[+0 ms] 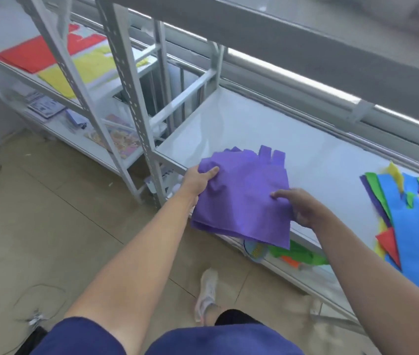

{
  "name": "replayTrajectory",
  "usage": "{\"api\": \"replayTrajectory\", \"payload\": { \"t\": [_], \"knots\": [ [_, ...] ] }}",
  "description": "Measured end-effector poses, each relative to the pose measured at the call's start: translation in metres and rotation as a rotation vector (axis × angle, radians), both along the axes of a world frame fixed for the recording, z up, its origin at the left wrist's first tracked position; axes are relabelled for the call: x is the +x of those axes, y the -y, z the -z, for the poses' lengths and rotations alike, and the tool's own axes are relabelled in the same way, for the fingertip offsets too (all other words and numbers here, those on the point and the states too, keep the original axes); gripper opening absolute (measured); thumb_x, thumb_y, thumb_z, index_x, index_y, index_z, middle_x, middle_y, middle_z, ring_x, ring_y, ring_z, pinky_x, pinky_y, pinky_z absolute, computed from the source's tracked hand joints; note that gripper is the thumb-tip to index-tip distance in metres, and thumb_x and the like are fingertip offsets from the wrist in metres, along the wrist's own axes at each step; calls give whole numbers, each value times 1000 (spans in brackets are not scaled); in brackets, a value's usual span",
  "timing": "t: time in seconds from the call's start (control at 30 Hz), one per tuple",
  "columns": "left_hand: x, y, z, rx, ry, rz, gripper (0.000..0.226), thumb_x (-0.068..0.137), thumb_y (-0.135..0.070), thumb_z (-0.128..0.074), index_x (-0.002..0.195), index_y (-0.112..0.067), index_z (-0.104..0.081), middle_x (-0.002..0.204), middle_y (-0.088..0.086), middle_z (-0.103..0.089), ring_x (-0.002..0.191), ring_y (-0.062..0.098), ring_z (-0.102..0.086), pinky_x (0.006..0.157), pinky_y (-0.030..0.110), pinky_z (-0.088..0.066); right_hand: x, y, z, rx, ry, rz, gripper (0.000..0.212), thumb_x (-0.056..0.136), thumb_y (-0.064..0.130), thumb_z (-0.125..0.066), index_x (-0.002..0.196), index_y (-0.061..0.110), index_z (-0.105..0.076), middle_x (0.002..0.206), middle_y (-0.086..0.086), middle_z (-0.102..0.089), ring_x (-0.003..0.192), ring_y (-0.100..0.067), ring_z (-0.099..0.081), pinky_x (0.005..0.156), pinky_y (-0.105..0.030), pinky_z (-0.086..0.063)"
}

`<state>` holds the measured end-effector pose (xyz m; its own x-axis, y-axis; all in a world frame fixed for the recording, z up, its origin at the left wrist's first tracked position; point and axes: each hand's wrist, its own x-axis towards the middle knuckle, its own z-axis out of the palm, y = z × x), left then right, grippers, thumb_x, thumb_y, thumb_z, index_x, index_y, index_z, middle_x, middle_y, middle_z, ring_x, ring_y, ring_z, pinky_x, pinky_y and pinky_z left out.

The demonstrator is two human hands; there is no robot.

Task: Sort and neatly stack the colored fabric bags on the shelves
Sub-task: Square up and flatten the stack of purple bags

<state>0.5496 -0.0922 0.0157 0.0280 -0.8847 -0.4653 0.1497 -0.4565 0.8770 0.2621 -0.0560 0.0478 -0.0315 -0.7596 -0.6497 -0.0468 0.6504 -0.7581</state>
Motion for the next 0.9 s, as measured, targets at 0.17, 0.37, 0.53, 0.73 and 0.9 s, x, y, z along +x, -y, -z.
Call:
{"api": "replayTrajectory", "payload": {
  "t": [0.17,0.37,0.53,0.73,0.9],
  "knots": [
    [8,77,17,-22,234,-28,41,79,-42,-88,102,-10,-78,99,5,-78,91,23,-74,83,37,-60,18,62,33,29,-77,9,17,96,2,-66,112,4,-70,99,-8,-76,64,-15,-75,49,-26,-56],
    [28,133,33,-25,15,215,25,102,-16,-61,124,-6,-69,124,16,-73,107,31,-73,95,47,-60,35,117,49,-209,-172,253,16,91,8,-68,105,11,-75,107,-11,-78,81,-23,-75,81,-43,-63],
    [41,157,36,-164,-95,296,29,101,-4,-61,126,-19,-66,126,11,-71,113,28,-71,86,34,-60,48,136,49,-355,-323,308,20,88,30,-69,104,19,-73,105,-1,-78,91,-22,-71,81,-38,-58],
    [41,169,56,30,370,171,58,87,-16,-75,139,-16,-50,124,2,-64,109,24,-67,92,38,-57,67,126,77,-50,-320,203,7,87,9,-65,86,15,-69,88,-9,-70,68,-24,-64,58,-27,-48],
    [51,173,49,120,373,409,56,86,-24,-74,136,-21,-50,125,-3,-63,105,19,-65,75,31,-55,74,131,75,-93,-318,324,16,87,4,-61,89,17,-71,100,-10,-76,84,-28,-69,85,-47,-60]
  ]
}}
